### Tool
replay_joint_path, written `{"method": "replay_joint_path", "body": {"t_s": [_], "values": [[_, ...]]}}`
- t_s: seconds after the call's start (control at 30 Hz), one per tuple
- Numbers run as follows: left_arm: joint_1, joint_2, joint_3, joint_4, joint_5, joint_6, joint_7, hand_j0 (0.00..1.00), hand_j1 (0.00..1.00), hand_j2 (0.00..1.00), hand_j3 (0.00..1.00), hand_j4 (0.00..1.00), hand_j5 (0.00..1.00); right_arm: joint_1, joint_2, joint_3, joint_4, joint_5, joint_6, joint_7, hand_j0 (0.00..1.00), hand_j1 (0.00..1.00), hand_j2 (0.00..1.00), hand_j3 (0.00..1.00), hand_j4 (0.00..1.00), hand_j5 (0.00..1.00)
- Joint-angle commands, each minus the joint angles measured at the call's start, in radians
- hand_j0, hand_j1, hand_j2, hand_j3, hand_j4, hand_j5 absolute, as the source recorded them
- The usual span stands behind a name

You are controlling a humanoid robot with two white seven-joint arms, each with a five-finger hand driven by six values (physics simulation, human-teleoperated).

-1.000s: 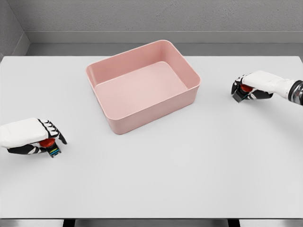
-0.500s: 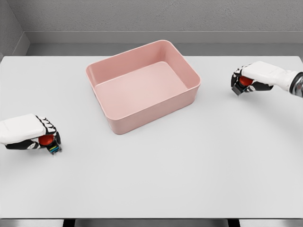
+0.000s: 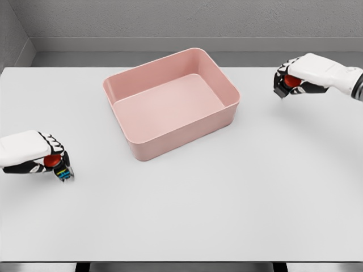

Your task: Put the industrial switch in the basket with both arms

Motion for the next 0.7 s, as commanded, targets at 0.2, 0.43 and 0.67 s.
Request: {"method": "replay_joint_path", "body": {"t_s": [0.2, 0.43, 0.67], "values": [[-0.008, 0.001, 0.039, 0.006, 0.034, 0.002, -0.001, 0.53, 0.53, 0.53, 0.53, 0.53, 0.53, -0.012, -0.003, -0.011, -0.113, -0.006, 0.002, 0.0, 0.44, 0.44, 0.44, 0.44, 0.44, 0.44], [-0.028, -0.008, 0.039, 0.004, 0.036, 0.002, -0.001, 0.53, 0.53, 0.53, 0.53, 0.53, 0.53, -0.032, 0.009, -0.011, -0.123, -0.007, 0.002, -0.001, 0.44, 0.44, 0.44, 0.44, 0.44, 0.44], [-0.044, -0.012, 0.038, 0.003, 0.042, 0.002, -0.001, 0.53, 0.53, 0.53, 0.53, 0.53, 0.53, -0.043, 0.046, -0.01, -0.161, -0.006, 0.002, 0.0, 0.44, 0.44, 0.44, 0.44, 0.44, 0.44]]}}
